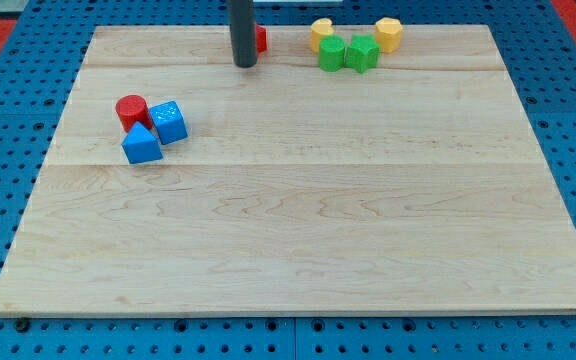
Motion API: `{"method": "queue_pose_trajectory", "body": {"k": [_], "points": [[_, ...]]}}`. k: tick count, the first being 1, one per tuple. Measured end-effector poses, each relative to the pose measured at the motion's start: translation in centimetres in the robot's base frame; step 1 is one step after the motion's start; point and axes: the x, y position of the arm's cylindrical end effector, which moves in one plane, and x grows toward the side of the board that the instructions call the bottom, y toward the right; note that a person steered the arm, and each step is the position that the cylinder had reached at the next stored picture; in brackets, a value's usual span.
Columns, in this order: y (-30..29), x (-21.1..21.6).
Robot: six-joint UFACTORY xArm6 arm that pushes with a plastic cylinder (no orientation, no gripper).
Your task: Slide the red circle below the red star
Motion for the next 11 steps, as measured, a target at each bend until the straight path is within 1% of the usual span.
{"method": "queue_pose_trajectory", "body": {"k": [1,2,3,4,5,6,7,8,9,10,11], "points": [[-12.8,1.1],[-16.3,5.2],[-15.8,10.2],[-13.8,11.0],[-5.5,11.0],[-3.4,8.0],[-3.8,3.4],[-4.6,5.4],[-12.2,6.3],[-11.5,2.1],[-4.7,0.8]]}}
